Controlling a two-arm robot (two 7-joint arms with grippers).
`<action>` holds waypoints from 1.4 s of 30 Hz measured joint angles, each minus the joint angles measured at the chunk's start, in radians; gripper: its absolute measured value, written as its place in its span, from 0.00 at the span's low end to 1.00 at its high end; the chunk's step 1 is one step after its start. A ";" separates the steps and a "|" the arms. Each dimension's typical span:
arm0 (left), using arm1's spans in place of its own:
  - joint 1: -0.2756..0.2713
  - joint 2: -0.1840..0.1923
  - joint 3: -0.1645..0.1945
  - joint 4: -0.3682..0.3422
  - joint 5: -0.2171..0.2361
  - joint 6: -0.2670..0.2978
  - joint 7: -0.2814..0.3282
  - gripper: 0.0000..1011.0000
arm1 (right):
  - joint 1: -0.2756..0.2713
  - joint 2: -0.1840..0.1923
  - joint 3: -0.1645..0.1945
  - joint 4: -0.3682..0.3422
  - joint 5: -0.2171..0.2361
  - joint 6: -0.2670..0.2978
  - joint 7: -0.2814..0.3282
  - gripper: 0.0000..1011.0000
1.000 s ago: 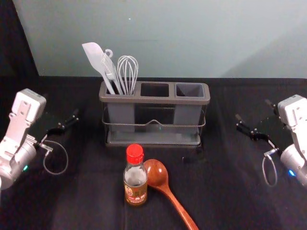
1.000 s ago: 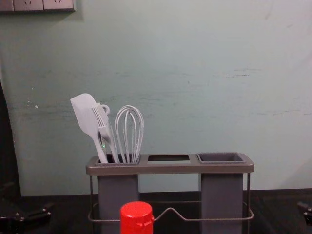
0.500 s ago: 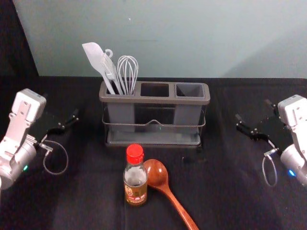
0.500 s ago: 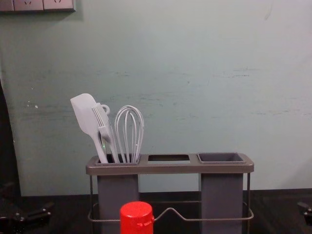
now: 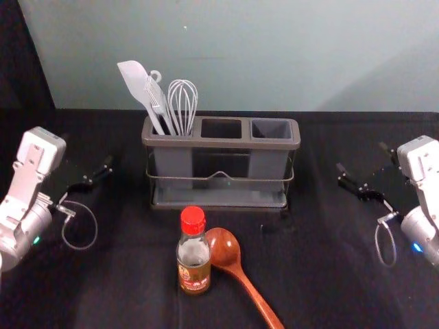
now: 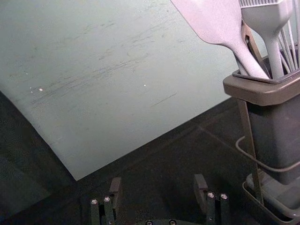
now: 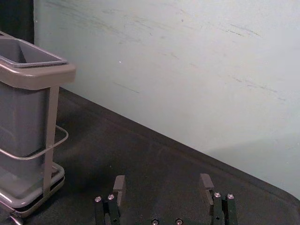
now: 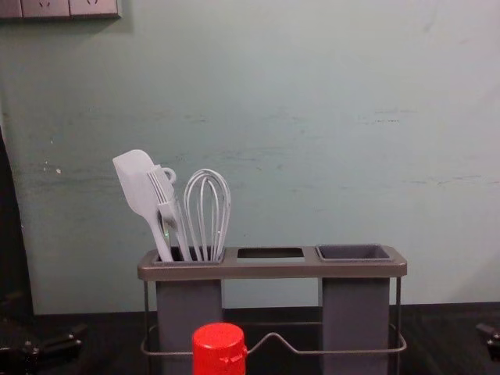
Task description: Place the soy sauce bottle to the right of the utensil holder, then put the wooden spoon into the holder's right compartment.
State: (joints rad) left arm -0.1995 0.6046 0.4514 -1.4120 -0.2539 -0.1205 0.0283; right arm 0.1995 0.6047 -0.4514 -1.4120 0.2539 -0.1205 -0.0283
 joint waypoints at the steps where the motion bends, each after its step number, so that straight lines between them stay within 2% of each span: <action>1: 0.000 0.000 0.000 0.000 0.000 0.000 0.000 0.99 | 0.000 0.000 0.000 0.000 0.000 0.000 0.000 0.99; 13: 0.000 0.000 0.000 0.000 0.000 0.000 0.000 0.99 | -0.014 0.003 0.009 -0.016 -0.010 0.002 -0.001 0.99; 18: 0.000 0.000 0.000 0.000 0.000 0.000 0.000 0.99 | -0.063 0.018 0.024 -0.081 -0.036 0.022 -0.019 0.99; 23: 0.000 0.000 0.000 0.000 0.000 0.000 0.000 0.99 | -0.136 0.031 0.037 -0.159 -0.055 0.039 -0.044 0.99; 32: 0.000 0.000 0.000 0.000 0.000 0.000 0.000 0.99 | -0.268 0.050 0.066 -0.292 -0.069 0.033 -0.070 0.99; 38: 0.000 0.000 0.000 0.000 0.000 0.000 0.000 0.99 | -0.323 0.042 0.075 -0.349 -0.060 0.010 -0.069 0.99; 42: 0.000 0.000 0.000 0.000 0.000 0.000 0.000 0.99 | -0.350 0.025 0.065 -0.388 -0.055 -0.003 -0.047 0.99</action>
State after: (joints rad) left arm -0.1995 0.6047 0.4514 -1.4119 -0.2539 -0.1205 0.0283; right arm -0.1509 0.6297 -0.3864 -1.8001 0.1986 -0.1236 -0.0750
